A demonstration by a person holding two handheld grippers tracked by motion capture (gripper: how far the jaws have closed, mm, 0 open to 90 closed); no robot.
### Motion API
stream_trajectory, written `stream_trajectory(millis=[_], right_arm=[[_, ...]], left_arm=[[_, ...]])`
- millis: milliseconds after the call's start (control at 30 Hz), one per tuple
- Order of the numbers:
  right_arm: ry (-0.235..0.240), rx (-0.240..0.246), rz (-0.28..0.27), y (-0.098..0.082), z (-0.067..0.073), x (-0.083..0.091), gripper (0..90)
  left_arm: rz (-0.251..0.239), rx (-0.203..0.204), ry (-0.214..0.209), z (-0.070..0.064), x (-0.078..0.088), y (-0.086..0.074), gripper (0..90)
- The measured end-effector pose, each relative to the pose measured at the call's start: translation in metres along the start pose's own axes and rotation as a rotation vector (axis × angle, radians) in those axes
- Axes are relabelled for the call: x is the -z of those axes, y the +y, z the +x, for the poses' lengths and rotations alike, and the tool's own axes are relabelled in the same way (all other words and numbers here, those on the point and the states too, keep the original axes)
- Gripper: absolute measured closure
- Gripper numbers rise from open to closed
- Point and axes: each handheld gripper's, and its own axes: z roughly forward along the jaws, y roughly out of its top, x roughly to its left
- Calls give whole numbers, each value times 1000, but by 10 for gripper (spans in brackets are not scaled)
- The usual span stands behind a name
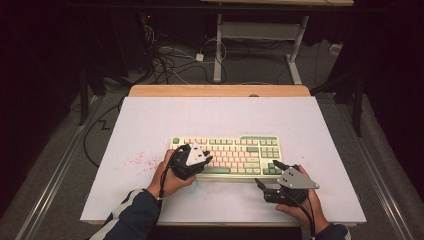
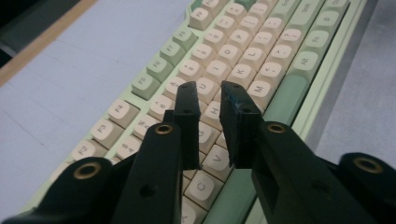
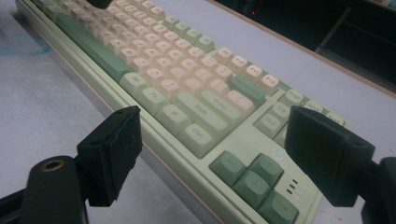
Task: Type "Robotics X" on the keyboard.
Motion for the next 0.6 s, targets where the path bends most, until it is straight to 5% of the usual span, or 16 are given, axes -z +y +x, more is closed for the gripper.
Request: stream_trajectory(millis=[300, 400, 600], right_arm=[[-4, -6, 0, 0, -2, 0, 197], [-6, -6, -2, 0, -2, 0, 197], [-4, -19, 5, 0, -4, -1, 196]], left_arm=[[-53, -65, 17, 2, 16, -2, 389], [-75, -54, 35, 3, 19, -2, 267], [-103, -57, 59, 6, 27, -7, 187]])
